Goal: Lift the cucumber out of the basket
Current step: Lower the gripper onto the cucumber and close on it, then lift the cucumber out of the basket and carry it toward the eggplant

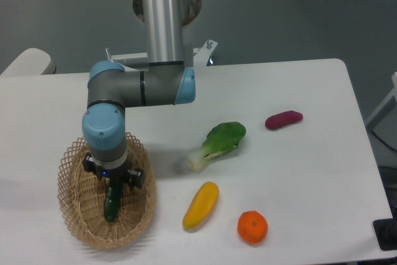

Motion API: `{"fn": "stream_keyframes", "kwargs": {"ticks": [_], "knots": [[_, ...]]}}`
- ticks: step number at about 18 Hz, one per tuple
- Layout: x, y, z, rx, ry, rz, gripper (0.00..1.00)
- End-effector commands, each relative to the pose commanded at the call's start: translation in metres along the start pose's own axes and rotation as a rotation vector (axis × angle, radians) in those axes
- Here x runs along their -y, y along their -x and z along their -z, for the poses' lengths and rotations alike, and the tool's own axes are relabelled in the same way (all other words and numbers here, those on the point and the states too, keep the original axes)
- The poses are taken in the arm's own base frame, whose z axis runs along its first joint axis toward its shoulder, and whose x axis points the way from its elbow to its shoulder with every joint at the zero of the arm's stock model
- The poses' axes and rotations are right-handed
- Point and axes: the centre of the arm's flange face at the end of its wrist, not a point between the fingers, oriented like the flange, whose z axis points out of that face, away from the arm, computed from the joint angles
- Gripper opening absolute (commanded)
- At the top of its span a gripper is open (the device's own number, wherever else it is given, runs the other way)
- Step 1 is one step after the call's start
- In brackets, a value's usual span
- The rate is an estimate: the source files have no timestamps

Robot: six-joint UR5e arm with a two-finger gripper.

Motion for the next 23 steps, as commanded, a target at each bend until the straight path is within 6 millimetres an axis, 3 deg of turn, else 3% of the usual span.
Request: {"fn": "stream_keyframes", "kwargs": {"ticks": [2, 10, 15, 19, 23], "knots": [[0.002, 0.001, 0.003, 0.004, -0.006, -0.002, 0.22], [0.012, 0.004, 0.026, 0.023, -0.047, -0.007, 0.19], [0.025, 0.012, 0.097, 0.064, -0.143, -0.006, 0.19], [0.021, 0.046, 0.143, 0.106, -0.197, -0.042, 0.19], [-0.002, 0.098, 0.174, 0.136, -0.199, -0.073, 0.19]]}}
